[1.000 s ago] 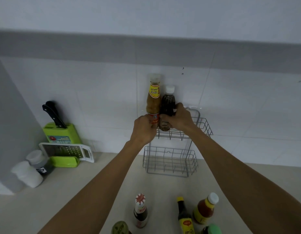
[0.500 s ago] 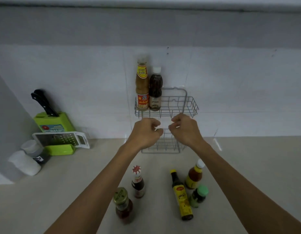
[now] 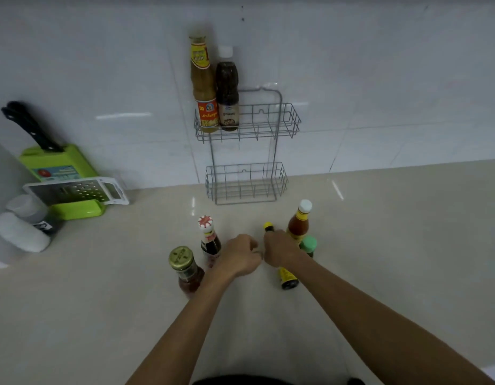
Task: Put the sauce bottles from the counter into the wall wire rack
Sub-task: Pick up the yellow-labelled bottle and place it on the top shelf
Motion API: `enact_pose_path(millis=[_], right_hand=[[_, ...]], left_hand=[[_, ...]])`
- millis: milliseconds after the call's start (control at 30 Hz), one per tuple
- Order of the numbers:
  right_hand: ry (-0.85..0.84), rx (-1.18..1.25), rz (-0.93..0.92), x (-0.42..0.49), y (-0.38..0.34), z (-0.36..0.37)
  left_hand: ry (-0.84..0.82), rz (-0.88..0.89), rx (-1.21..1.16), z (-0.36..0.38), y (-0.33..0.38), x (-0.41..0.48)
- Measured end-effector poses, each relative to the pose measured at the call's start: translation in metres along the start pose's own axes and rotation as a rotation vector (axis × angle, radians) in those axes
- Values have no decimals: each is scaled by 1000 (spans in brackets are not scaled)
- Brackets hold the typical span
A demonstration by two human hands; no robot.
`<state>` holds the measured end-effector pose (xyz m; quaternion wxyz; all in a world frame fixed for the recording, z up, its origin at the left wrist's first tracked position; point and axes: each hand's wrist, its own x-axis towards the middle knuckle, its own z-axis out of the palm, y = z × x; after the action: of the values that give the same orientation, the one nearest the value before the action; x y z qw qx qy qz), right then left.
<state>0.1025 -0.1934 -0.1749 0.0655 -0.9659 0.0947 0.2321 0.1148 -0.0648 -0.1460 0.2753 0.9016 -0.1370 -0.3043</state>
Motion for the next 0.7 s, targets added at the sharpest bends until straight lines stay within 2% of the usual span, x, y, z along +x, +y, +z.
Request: enact_pose_path(millis=[167,300,400,467,567,700], right_hand=[[148,54,43,16,2,-16],[55,186,64,17,-1,-13],[-24,285,78,16,-7,-3],[-10,387,72,12,-7,-7],[62,561,34,4,-3,-31],[288,652,-82,-14,4,-89]], left_hand=[[-25,-82,-51,23,-14,12],[-8,-104,-138,34,-19,13],[103,-82,-205,48,-29,9],[168,-65,-267,51,-34,6],[266,-19,-329,40,-26,3],[457,146,-343,-8,11,-5]])
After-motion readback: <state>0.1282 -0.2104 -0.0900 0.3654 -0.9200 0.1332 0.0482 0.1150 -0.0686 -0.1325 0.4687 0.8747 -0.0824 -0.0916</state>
